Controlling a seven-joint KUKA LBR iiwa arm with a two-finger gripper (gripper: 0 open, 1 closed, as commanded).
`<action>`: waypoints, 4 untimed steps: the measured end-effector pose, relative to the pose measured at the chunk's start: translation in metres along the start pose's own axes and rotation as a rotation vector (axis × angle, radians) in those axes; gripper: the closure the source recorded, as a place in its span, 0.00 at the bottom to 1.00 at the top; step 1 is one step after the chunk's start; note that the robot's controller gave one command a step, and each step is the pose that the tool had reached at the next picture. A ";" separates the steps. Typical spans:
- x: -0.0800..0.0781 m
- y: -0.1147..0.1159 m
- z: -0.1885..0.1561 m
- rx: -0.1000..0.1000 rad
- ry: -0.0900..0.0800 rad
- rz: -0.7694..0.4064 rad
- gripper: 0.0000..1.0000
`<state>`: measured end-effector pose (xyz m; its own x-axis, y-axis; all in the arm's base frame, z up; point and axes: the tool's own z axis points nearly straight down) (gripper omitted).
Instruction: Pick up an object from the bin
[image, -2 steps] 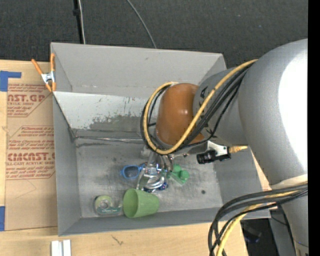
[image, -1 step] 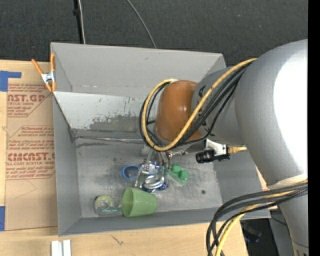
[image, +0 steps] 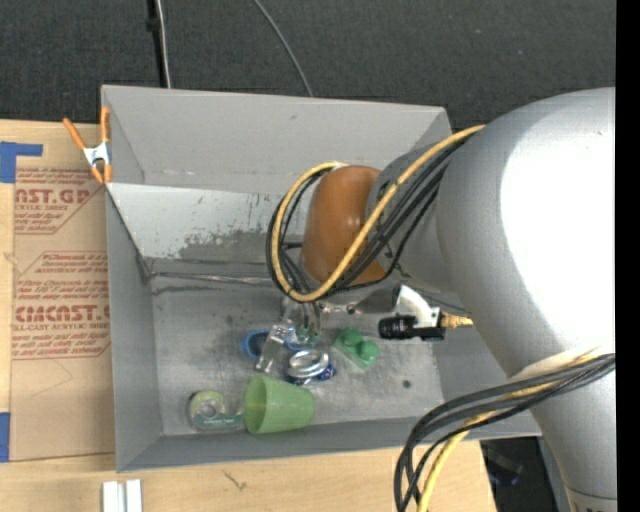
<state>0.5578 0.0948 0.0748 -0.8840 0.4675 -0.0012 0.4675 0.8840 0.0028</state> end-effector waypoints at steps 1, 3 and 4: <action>0.007 0.000 -0.001 -0.011 -0.010 0.142 0.00; 0.001 0.003 -0.007 -0.007 -0.010 0.144 1.00; 0.001 0.004 -0.040 0.000 -0.002 0.143 1.00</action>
Offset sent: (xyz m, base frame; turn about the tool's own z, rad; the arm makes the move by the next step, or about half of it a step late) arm -0.0111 -0.0002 -0.0048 0.1453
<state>0.5590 0.0985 0.1152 -0.8083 0.5888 -0.0025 0.5888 0.8083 0.0032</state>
